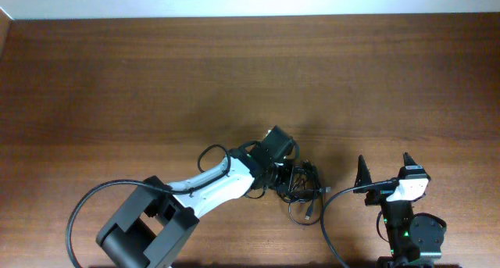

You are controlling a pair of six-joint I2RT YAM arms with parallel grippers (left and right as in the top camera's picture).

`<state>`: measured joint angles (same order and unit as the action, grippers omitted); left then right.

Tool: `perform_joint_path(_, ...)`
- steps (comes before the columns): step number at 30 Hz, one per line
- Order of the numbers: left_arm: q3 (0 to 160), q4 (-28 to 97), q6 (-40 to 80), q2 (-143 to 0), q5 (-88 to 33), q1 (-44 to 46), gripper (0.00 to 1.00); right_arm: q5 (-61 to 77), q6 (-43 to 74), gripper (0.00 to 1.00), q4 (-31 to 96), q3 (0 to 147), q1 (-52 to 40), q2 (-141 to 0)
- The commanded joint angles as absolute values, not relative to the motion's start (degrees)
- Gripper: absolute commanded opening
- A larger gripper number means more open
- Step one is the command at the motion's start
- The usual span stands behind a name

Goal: Untangle cables
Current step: 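Grasp the cable bundle with the left gripper and lift it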

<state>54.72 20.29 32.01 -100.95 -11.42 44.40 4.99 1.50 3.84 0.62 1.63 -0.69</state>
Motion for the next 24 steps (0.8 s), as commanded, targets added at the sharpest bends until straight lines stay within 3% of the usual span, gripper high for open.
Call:
perform_joint_path(1,57.2,20.4,31.9,-98.3,-12.3,41.3,0.0,5.3,1.7,0.98,4.1,0.3,1.9,-0.4)
perform_joint_path(9,57.3,22.9,32.1,-86.0,-12.3,27.7,0.0,5.3,1.7,0.98,4.1,0.3,1.9,-0.4)
perform_joint_path(12,57.3,24.8,38.7,-83.5,-13.3,22.9,0.0,5.3,1.7,0.98,4.1,0.3,1.9,-0.4)
perform_joint_path(24,57.3,29.4,38.6,-83.4,-16.1,22.2,0.0,5.3,1.7,0.98,4.1,0.3,1.9,-0.4)
